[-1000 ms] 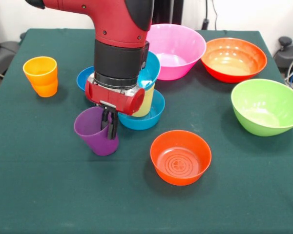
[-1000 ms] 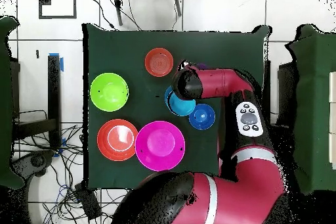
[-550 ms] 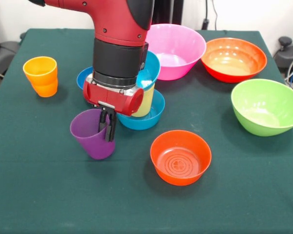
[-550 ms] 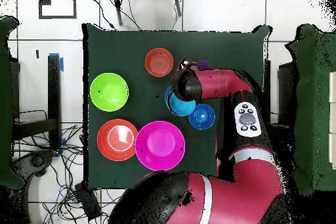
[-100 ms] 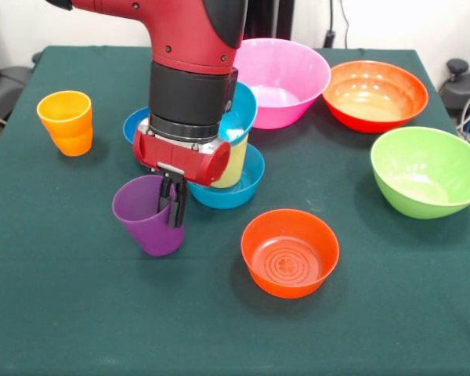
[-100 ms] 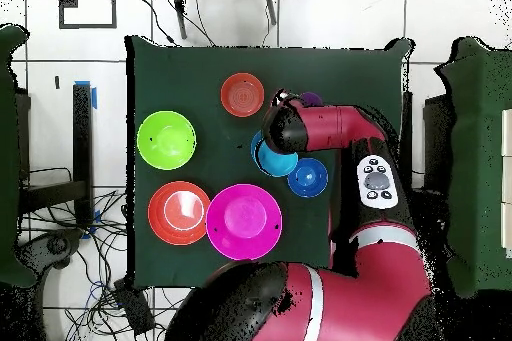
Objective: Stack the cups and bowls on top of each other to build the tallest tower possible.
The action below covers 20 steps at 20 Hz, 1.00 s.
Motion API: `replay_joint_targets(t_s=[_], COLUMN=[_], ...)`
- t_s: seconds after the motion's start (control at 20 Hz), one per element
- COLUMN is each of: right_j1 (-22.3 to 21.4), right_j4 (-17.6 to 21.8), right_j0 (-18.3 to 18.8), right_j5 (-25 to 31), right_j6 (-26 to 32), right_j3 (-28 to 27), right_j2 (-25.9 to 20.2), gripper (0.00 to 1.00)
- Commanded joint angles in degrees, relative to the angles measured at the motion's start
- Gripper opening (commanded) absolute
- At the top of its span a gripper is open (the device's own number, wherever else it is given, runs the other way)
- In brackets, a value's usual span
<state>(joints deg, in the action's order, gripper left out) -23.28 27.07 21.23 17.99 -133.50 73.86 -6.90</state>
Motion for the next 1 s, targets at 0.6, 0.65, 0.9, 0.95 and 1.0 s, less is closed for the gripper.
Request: replay_joint_targets(t_s=[0.6,0.65,0.9,0.95,1.0], right_j1=[-9.1,-9.7,-10.8,-10.8,-10.8], right_j4=[0.1,0.1,0.4,0.6,0.6], right_j0=[-0.6,-0.5,-0.9,-1.0,-0.9], right_j5=[5.9,6.0,5.4,5.3,5.3], right_j6=[4.3,4.4,3.7,3.7,3.7], right_j3=[6.6,7.2,8.5,8.6,8.6], right_j2=[-2.4,-2.6,-2.2,-2.2,-2.3], gripper=[0.00,0.00,0.00,0.00,0.00])
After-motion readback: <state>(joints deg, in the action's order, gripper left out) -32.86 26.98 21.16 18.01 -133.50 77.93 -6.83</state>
